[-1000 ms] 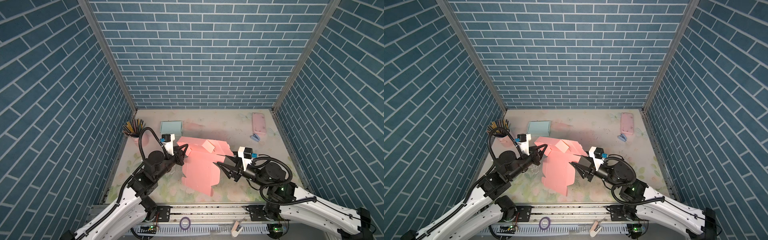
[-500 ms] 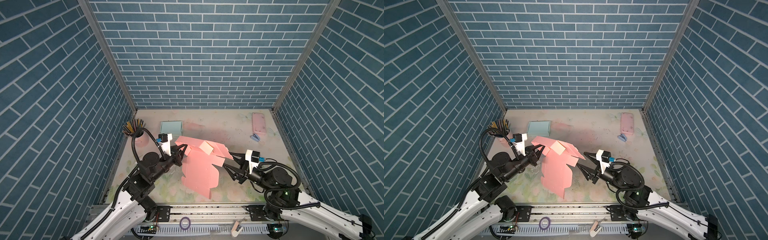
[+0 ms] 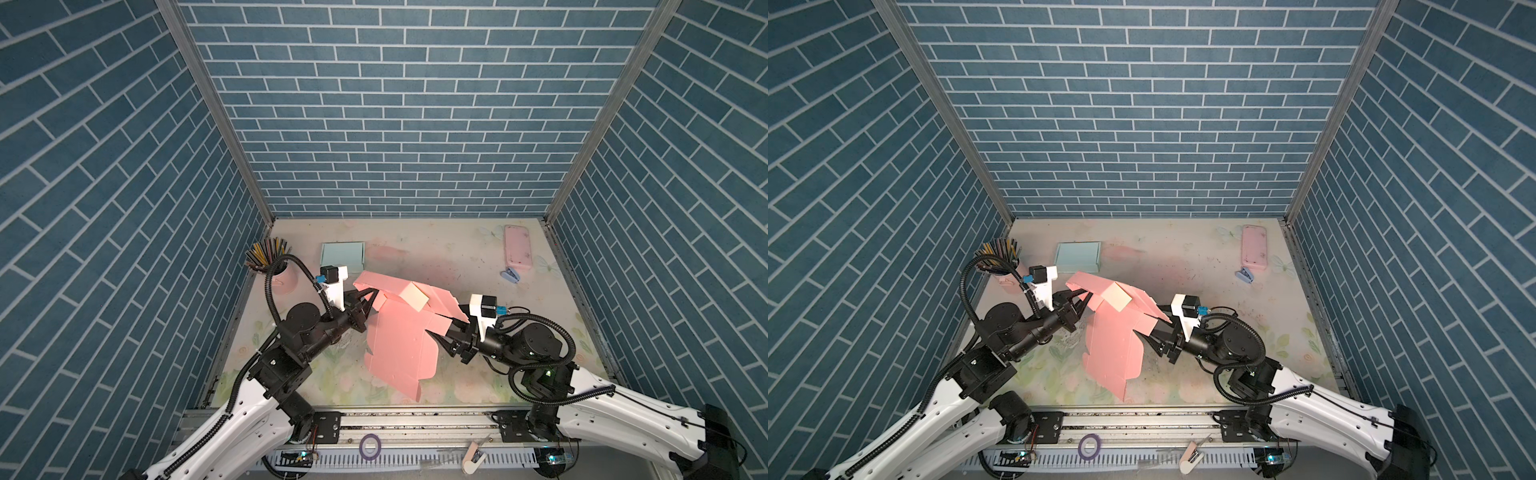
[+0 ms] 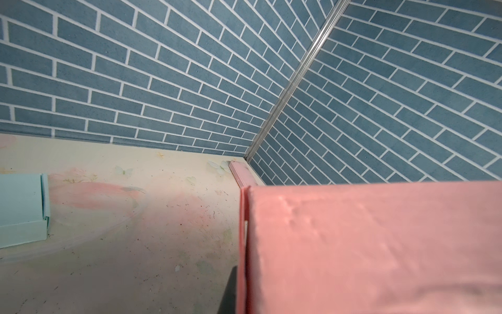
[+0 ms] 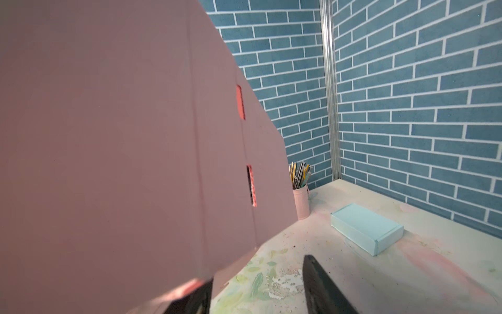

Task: Fold the paper box

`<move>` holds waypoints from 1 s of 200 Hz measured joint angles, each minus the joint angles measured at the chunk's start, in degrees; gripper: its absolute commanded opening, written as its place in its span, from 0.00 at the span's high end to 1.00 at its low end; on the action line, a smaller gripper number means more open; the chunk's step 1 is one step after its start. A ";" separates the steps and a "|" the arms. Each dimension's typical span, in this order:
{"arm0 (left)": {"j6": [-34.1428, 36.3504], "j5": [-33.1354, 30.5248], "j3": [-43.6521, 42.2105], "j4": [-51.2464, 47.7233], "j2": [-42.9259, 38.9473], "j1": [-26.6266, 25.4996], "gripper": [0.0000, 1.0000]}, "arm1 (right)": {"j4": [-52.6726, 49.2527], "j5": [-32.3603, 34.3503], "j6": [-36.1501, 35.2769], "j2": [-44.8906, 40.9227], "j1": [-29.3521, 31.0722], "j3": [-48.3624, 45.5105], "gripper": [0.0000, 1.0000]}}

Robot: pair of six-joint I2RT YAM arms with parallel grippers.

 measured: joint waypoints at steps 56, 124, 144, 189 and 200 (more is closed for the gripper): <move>0.13 0.35 0.00 0.74 -0.02 0.02 0.97 | 2.32 0.26 1.29 -1.46 0.00 -0.04 0.48; 0.46 0.87 0.00 0.68 -0.02 0.02 0.97 | 5.57 1.38 2.23 0.76 -0.02 -0.22 0.52; 0.70 0.15 -0.07 0.13 0.04 0.24 0.97 | 6.45 1.75 2.99 2.64 -0.02 -0.22 0.52; 1.07 -0.39 -0.87 -0.50 0.15 0.28 0.97 | 4.44 4.22 3.32 2.71 -0.02 -0.15 0.53; 1.29 -0.52 -0.87 -0.96 0.15 0.28 0.97 | 2.25 4.74 3.19 1.25 -0.04 -0.15 0.51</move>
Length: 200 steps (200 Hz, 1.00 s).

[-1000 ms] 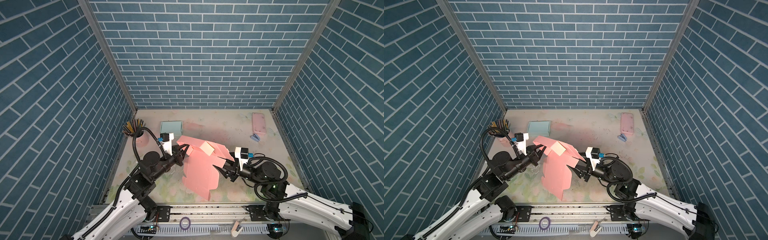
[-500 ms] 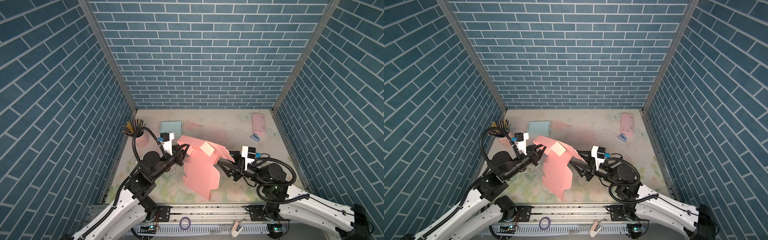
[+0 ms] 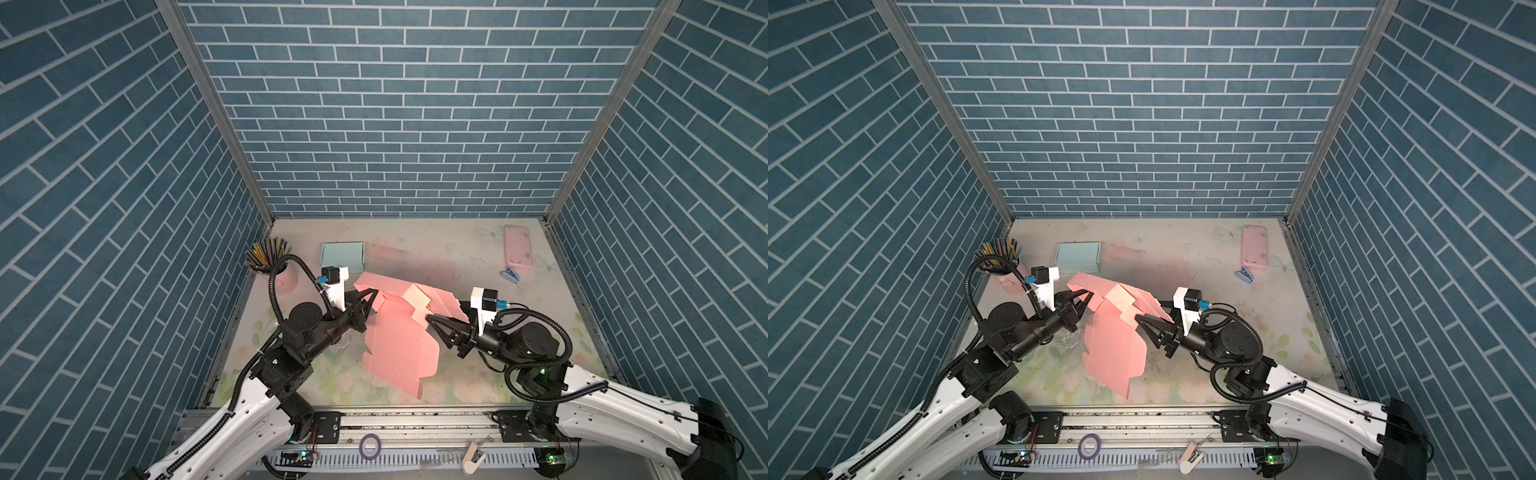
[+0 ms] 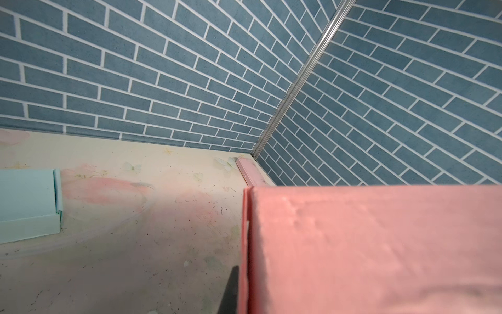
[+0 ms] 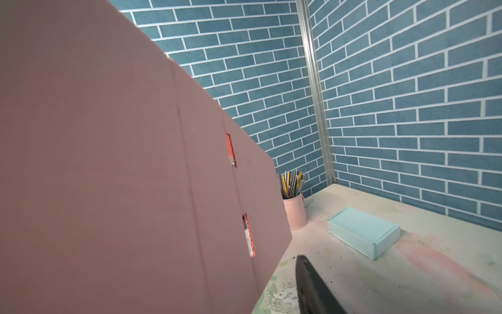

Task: Fold the paper box

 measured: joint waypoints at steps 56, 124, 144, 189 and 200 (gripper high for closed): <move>2.03 1.42 0.02 -3.41 -0.02 3.21 0.97 | -18.75 1.97 -4.04 -20.35 0.00 1.49 0.49; 3.02 10.40 0.33 -4.35 5.70 8.31 0.97 | -30.93 12.07 -7.93 -21.97 -2.51 6.38 0.54; 3.48 11.98 0.35 -4.39 6.34 8.31 0.97 | -32.13 11.72 -7.91 -16.98 -4.79 7.52 0.56; 4.55 13.35 0.66 -4.83 6.16 8.35 0.97 | -33.99 5.62 -8.00 -8.46 -7.10 10.78 0.59; 4.79 13.33 0.66 -5.09 6.10 8.35 0.97 | -33.73 2.69 -7.98 -5.95 -7.13 12.00 0.62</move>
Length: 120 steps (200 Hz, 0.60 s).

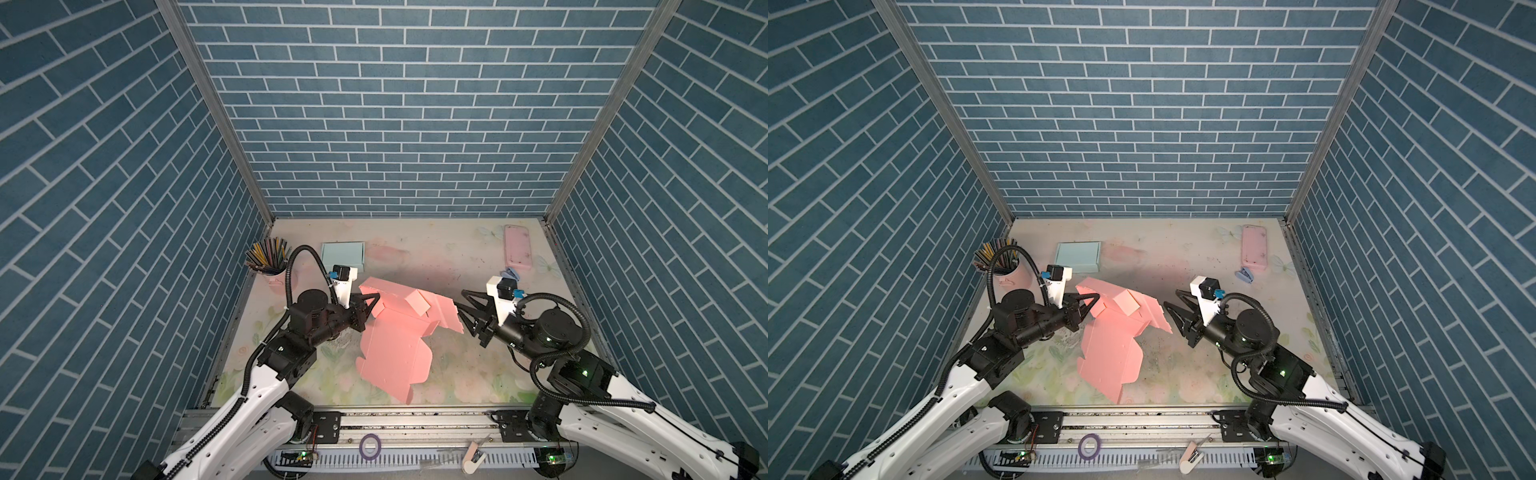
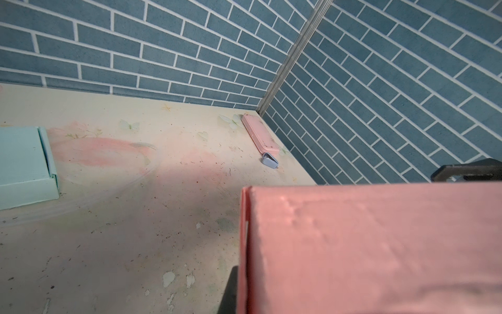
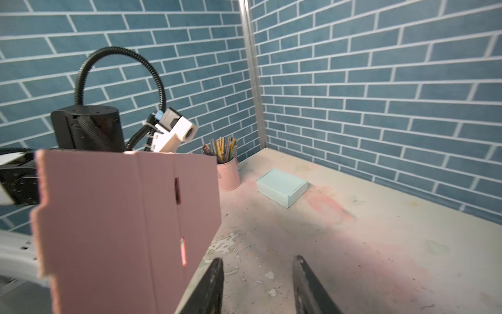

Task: Fold the paper box

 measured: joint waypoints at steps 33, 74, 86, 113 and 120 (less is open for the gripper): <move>0.63 -0.50 0.00 -1.42 0.28 0.02 0.97 | 1.01 -8.37 -0.02 6.14 0.00 0.98 0.62; 1.29 -1.22 0.00 -2.14 1.42 0.13 0.97 | 1.27 -13.73 -1.51 7.78 0.02 1.11 0.60; 1.51 -1.36 0.00 -2.23 1.66 0.35 0.97 | 1.27 -13.97 -2.23 7.54 0.07 1.07 0.58; 1.77 -1.27 0.00 -2.25 2.99 0.94 0.97 | 1.29 -14.53 -3.89 6.14 0.07 0.68 0.55; 1.84 -1.14 0.00 -2.25 3.41 0.98 0.97 | 1.31 -14.86 -4.24 6.16 0.07 0.68 0.55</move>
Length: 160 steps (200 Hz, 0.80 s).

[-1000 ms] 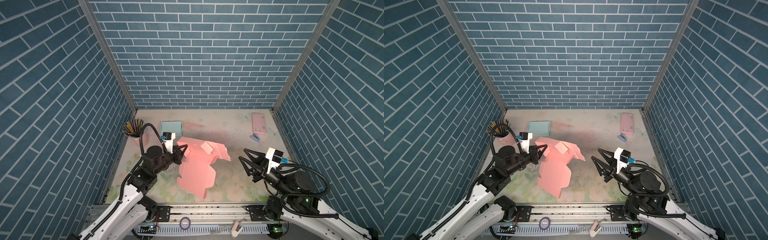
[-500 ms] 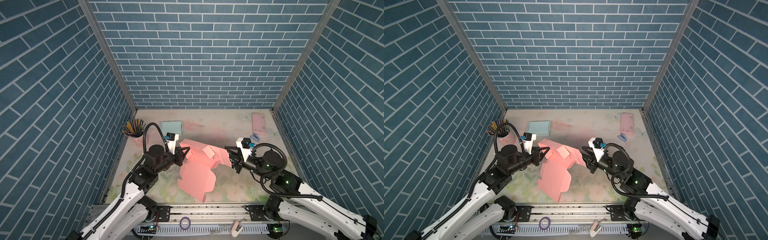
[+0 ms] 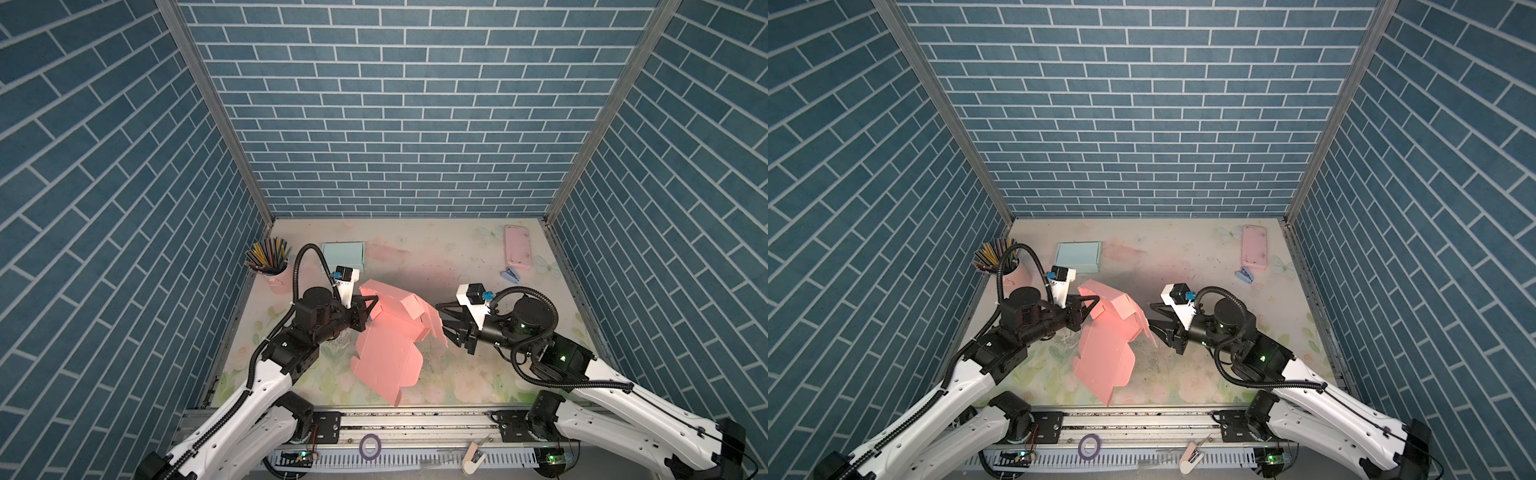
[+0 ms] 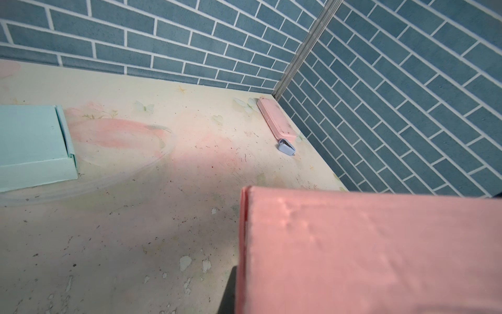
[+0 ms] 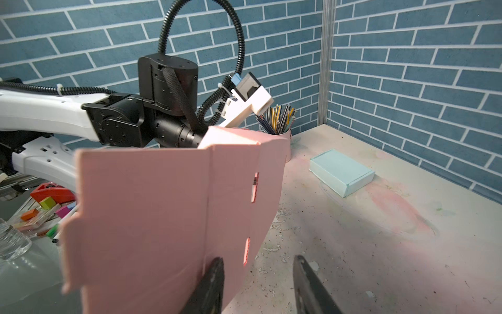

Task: Fold the paper box

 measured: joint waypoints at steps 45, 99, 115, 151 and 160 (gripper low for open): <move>0.90 0.44 0.57 -0.07 2.60 0.15 0.97 | 0.42 -2.29 -1.73 1.77 0.17 -0.22 0.52; 1.36 0.57 1.20 -0.04 4.35 0.20 0.97 | 1.11 -2.49 -2.80 5.86 0.37 -0.22 0.52; 1.36 0.31 1.20 -0.04 4.35 0.22 0.97 | 1.81 -0.70 -2.82 6.60 0.37 -0.22 0.52; 1.55 -0.83 1.20 -0.07 4.42 0.48 0.97 | 4.83 2.51 -2.78 8.44 1.09 -0.22 0.52; 1.77 -1.36 1.20 -0.11 4.42 0.48 0.97 | 5.11 3.39 -2.78 9.31 1.62 -0.02 0.51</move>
